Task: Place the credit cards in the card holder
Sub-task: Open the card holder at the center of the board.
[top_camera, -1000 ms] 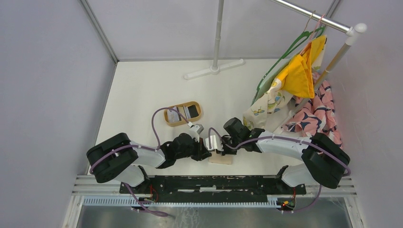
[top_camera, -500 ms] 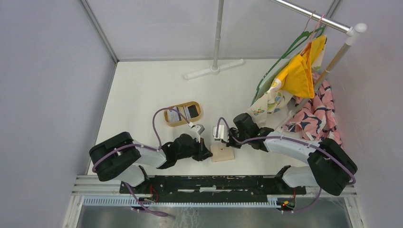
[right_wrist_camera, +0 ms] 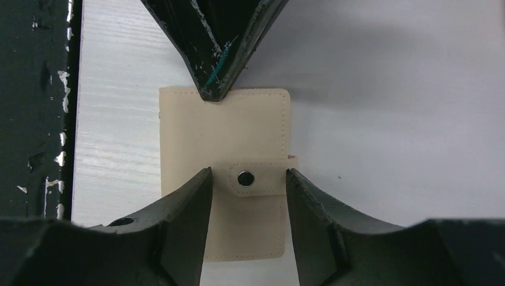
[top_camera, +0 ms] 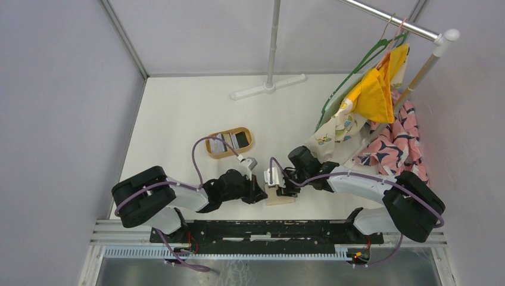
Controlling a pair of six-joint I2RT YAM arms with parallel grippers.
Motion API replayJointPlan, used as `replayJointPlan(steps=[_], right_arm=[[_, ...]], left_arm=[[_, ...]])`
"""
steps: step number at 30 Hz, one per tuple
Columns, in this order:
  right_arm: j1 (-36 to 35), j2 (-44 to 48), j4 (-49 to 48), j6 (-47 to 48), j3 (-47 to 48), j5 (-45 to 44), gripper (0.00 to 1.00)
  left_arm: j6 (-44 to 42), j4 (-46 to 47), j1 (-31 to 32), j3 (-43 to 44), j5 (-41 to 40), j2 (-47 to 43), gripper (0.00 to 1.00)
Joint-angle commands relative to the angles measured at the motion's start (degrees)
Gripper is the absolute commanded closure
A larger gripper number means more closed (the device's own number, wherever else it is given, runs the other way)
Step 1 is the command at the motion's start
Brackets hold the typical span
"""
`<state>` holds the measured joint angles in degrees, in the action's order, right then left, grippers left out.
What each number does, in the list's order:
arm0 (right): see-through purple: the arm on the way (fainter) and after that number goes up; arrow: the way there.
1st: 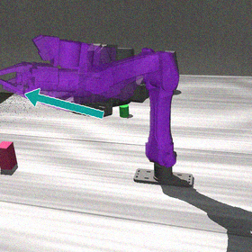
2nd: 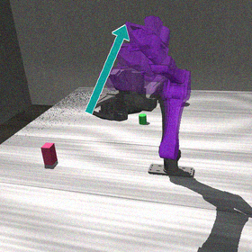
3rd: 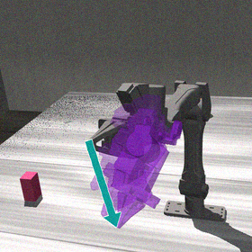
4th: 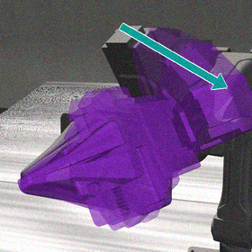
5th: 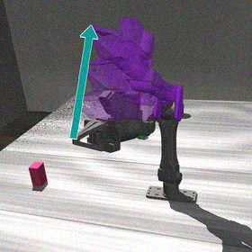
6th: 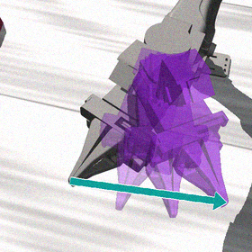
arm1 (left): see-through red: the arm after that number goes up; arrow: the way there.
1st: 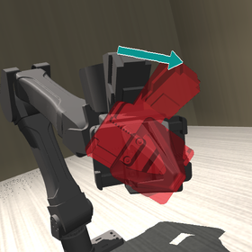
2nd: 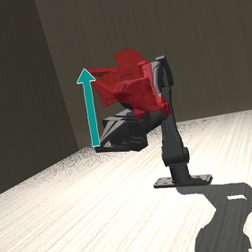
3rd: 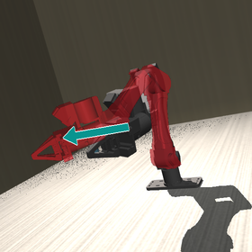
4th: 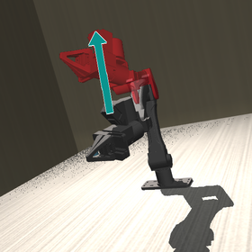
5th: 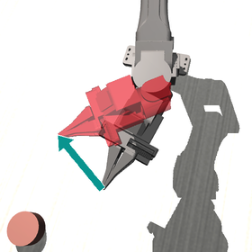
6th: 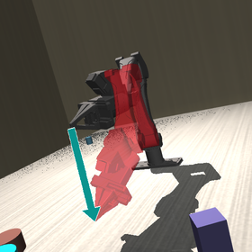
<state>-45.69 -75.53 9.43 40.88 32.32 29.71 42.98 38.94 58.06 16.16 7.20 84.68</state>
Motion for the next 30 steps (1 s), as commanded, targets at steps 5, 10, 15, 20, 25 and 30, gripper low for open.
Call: replayJointPlan(steps=[5,10,15,20,25,30], right_arm=[[-1.24,-4.72,-0.34,-0.45,1.36,-7.04,0.51],[-1.23,-4.81,-0.68,-0.93,1.35,-9.75,0.72],[-1.24,-3.98,-1.99,-2.30,1.09,-11.01,0.90],[-0.17,-1.79,-4.73,-4.66,0.30,-12.97,1.00],[4.00,1.56,-7.36,-8.72,-0.67,-9.64,1.00],[6.74,2.06,-6.41,-9.40,-0.60,-1.50,1.00]], left_arm=[[0.50,-0.53,2.62,-0.56,-0.22,-3.16,0.98],[-0.19,-0.55,2.78,-1.79,-0.48,-4.20,0.98],[-0.87,-0.49,2.76,-2.88,0.14,-4.16,0.98],[-0.77,0.16,2.83,-4.03,-0.14,-2.76,0.98],[0.13,1.54,2.78,-4.51,-0.57,-0.41,0.98],[2.11,1.61,2.78,-3.39,-1.70,2.20,0.98]])
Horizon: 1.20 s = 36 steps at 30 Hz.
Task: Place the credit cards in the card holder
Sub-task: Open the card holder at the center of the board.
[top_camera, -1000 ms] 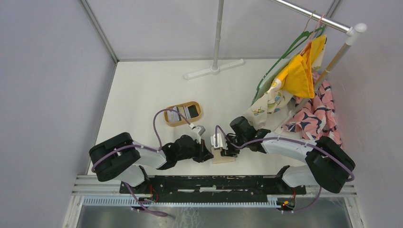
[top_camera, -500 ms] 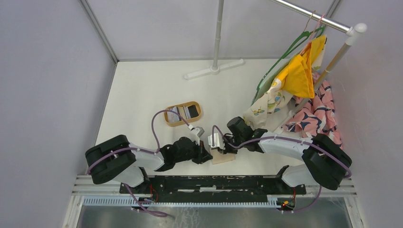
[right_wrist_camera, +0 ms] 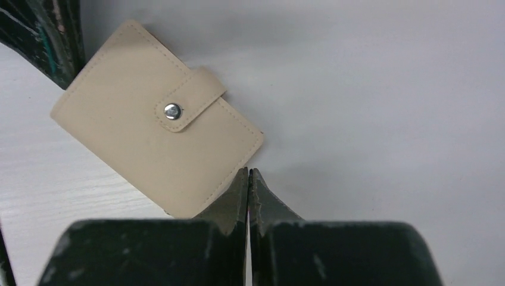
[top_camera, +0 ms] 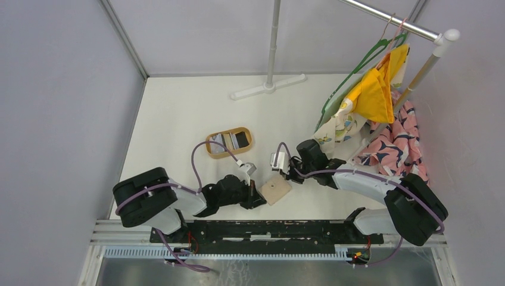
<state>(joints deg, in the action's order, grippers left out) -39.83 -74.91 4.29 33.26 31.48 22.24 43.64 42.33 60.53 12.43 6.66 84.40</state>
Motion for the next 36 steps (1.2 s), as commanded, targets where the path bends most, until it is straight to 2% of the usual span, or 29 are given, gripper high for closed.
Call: replayJointPlan(steps=[1,3,6,11,15,18,22,26,29,36], right_arm=[[0.95,1.14,-0.39,-1.66,0.47,9.12,1.00],[0.87,0.37,0.47,-2.35,0.69,13.38,0.89],[-0.22,-0.58,-0.26,-4.95,0.57,14.85,0.69],[-1.62,-1.09,-2.85,-11.63,1.10,13.25,0.55],[-2.62,-1.61,-3.90,-18.65,2.29,9.59,0.52],[-4.88,-2.54,-6.29,-23.69,2.84,3.84,0.52],[-6.37,-3.75,-6.68,-28.61,3.73,-4.68,0.65],[-6.57,-3.57,-6.92,-32.28,3.76,-7.59,0.64],[-6.69,-4.00,-6.84,-33.21,3.94,-6.05,0.59],[-7.76,-5.04,-6.50,-35.61,4.22,-4.11,0.56]], left_arm=[[2.12,-1.53,0.36,0.48,-1.42,2.59,0.98],[3.78,-0.58,0.34,0.45,-1.75,2.16,0.98],[5.55,0.58,1.11,0.03,-3.40,0.03,0.98],[6.05,-0.79,2.97,-1.65,-7.62,-6.03,0.98],[6.11,-1.01,3.42,-3.88,-10.30,-10.44,0.95],[6.68,-1.25,3.37,-5.29,-13.09,-13.75,0.82],[8.00,-6.90,3.37,-3.83,-18.23,-15.90,0.65],[10.06,-7.19,3.38,-2.80,-19.96,-14.37,0.52],[10.63,-6.39,3.41,-1.78,-19.94,-12.21,0.48],[11.73,-2.32,3.42,-0.58,-19.45,-7.83,0.49]])
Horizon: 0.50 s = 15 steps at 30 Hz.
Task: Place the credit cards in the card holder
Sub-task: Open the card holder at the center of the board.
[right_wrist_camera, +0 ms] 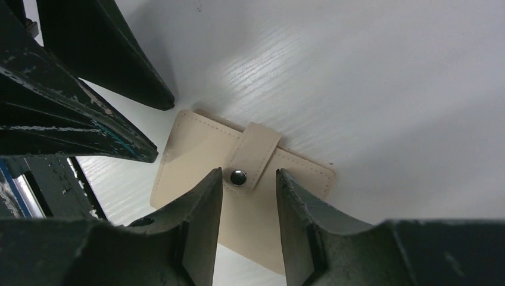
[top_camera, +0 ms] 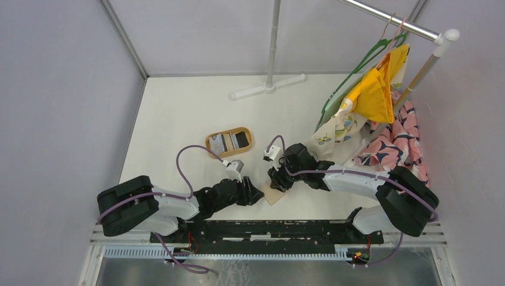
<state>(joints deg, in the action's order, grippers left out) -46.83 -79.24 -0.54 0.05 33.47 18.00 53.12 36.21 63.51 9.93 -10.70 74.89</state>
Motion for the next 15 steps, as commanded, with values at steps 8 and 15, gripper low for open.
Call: replayJointPlan(steps=[8,15], right_arm=[[-3.95,-3.84,0.36,-0.90,3.69,-5.51,0.51],[-7.69,-6.27,3.72,4.18,5.36,-14.03,0.53]], left_arm=[[2.16,3.16,0.40,4.27,-2.07,5.22,0.66],[0.99,6.19,0.46,3.67,-0.83,5.59,0.98]])
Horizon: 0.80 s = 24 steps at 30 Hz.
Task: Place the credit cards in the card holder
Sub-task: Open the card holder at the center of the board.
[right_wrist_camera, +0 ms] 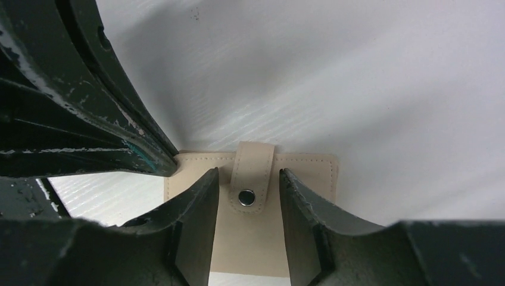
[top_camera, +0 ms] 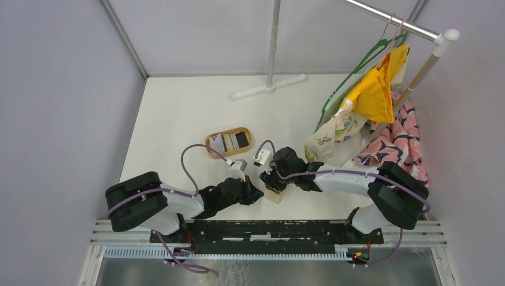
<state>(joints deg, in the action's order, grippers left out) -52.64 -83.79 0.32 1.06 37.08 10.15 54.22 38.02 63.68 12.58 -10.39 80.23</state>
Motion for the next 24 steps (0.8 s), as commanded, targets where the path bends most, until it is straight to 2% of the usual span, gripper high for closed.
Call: replayJointPlan(steps=[1,4,11,15,18,24], right_arm=[[-2.30,-1.95,3.11,3.90,1.93,-7.19,0.54],[-3.10,-2.41,3.83,6.22,2.27,-8.91,0.58],[-4.75,-3.27,6.54,10.88,3.89,-8.91,0.86],[-4.14,-1.89,7.85,10.80,5.41,-3.82,0.98],[-1.96,0.21,7.50,9.11,5.38,2.82,1.00],[7.48,3.28,4.16,2.73,3.28,19.27,1.00]], left_arm=[[-0.22,4.53,0.24,0.86,-1.28,0.09,0.98],[-0.33,4.08,0.29,0.16,-2.03,-1.07,0.98],[-1.55,2.60,0.12,-0.78,-3.58,-2.26,0.98],[-2.71,1.98,0.07,-1.21,-3.89,-2.68,0.98],[-3.50,1.25,0.02,-1.41,-4.22,-3.12,0.98],[-6.26,-0.56,-0.13,-1.24,-4.64,-4.48,0.98]])
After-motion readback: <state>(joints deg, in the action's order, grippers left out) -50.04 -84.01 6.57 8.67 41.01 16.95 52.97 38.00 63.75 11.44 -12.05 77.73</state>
